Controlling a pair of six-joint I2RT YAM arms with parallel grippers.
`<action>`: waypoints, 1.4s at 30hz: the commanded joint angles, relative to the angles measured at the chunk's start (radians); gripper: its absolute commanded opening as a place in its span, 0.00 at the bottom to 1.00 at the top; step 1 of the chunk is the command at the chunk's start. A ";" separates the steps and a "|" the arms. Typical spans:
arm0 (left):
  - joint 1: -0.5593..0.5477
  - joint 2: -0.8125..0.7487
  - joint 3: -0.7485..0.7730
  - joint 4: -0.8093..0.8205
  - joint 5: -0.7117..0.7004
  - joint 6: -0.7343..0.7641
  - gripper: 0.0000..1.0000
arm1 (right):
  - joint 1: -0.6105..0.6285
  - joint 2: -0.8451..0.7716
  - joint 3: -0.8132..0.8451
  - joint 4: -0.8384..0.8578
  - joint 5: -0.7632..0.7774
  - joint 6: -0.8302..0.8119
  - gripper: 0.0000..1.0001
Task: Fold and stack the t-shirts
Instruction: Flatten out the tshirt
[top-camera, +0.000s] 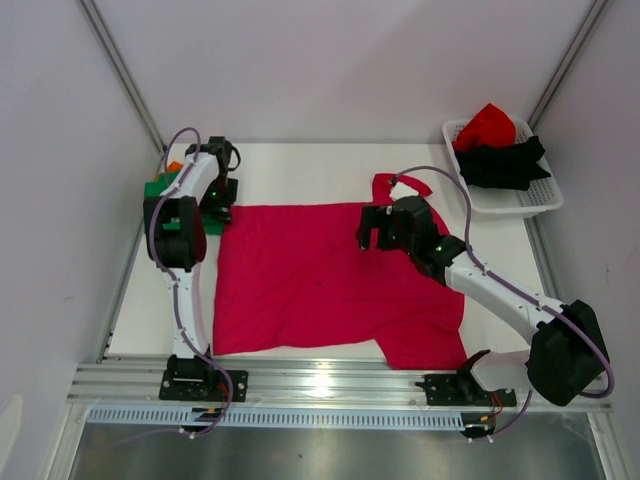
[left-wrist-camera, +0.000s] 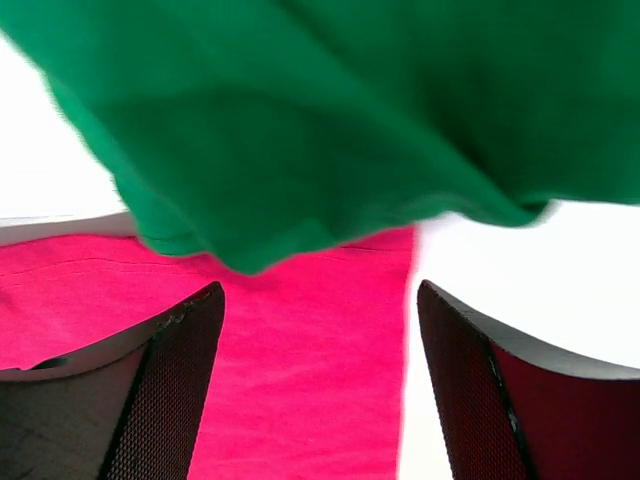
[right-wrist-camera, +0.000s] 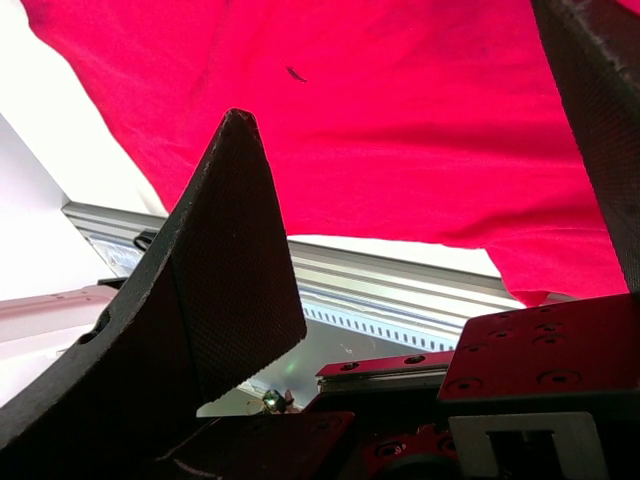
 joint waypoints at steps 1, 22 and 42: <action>0.005 0.026 0.087 0.014 -0.028 -0.006 0.80 | -0.005 -0.010 0.021 -0.005 -0.001 -0.008 0.93; 0.005 0.076 0.150 -0.033 -0.013 0.046 0.62 | -0.010 -0.046 0.004 -0.011 0.010 0.003 0.93; 0.012 0.148 0.285 -0.089 0.116 0.064 0.67 | -0.064 -0.101 0.012 -0.030 -0.038 -0.016 0.93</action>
